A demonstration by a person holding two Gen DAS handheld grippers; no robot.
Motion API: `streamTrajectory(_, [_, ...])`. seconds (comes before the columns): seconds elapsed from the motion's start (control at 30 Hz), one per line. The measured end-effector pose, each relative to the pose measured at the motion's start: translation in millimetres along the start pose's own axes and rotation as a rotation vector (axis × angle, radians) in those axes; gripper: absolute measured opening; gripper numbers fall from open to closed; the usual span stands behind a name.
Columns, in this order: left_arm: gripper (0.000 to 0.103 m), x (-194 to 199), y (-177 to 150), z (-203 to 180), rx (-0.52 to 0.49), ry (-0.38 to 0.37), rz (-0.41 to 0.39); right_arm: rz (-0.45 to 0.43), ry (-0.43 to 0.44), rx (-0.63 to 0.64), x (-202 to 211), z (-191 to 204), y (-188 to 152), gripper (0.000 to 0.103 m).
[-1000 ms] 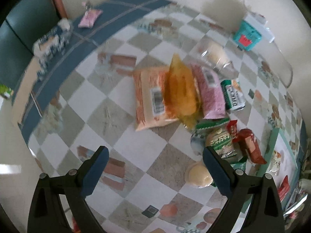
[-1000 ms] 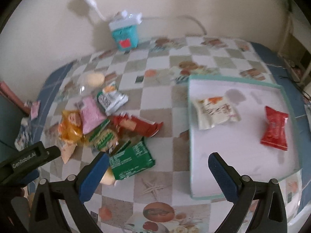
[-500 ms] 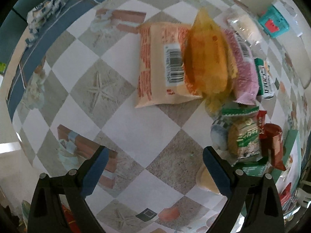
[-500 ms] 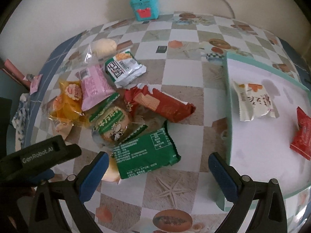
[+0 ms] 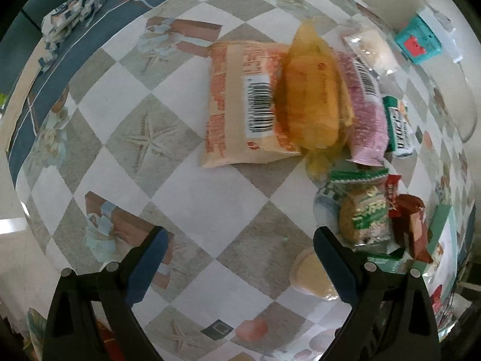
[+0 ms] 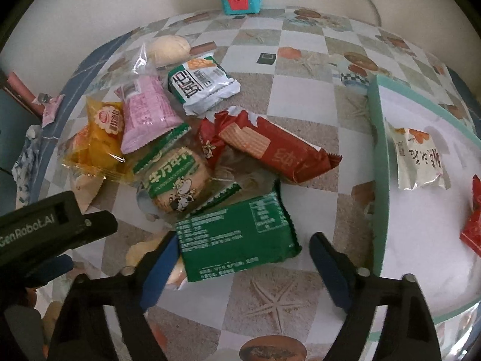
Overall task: Organize snacks
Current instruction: 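Grasp the round bun with left gripper while right grasps green biscuit pack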
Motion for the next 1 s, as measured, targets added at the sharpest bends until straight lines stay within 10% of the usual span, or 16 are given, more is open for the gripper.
streamTrajectory(0.57, [0.096,0.9,-30.2,-59.6,-0.166,-0.026,0.058,0.053,0.01,-0.1,6.2,-44.6,-16.5,0.076])
streamTrajectory(0.87, [0.039,-7.9,-54.1,-78.1,-0.223,-0.059,0.105,0.065,0.02,-0.112,11.8,-58.6,-20.7,0.076])
streamTrajectory(1.0, [0.036,-11.8,-59.5,-87.8,-0.246,-0.05,0.089,0.066,0.021,-0.11,6.0,-57.5,-18.0,0.076])
Point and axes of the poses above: each gripper's, at about its wrist camera, not at the fingertips, and x roughly against the way its jaws point, z to its left, y to its top, the point moved 9 cm from there along -x, roughly the way its jaws point, and after that the axes turned 2 degrees about x, right-handed, at the moved point
